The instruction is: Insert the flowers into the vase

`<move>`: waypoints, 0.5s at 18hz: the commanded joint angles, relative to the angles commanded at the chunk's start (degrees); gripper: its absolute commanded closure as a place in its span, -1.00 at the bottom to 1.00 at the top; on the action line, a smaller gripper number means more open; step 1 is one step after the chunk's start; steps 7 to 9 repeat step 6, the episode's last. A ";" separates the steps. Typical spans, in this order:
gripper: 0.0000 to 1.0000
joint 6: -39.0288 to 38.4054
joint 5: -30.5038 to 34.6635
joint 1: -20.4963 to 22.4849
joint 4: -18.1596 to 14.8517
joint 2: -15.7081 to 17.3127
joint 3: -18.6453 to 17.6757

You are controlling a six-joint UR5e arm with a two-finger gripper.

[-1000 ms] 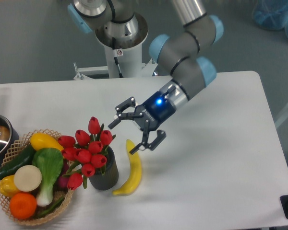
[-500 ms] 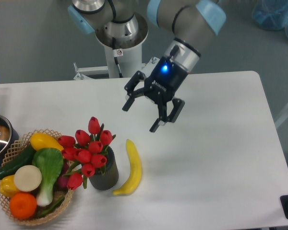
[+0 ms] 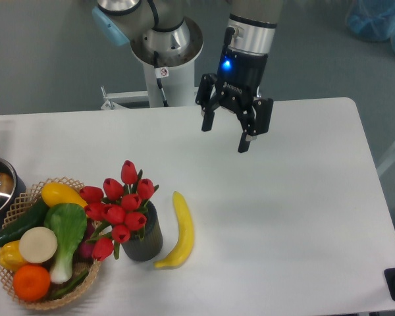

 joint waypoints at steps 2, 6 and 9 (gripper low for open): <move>-1.00 2.82 1.58 0.09 -1.14 0.09 0.08; -1.00 3.62 2.82 0.09 -1.58 0.27 0.00; -1.00 3.62 2.82 0.09 -1.58 0.27 0.00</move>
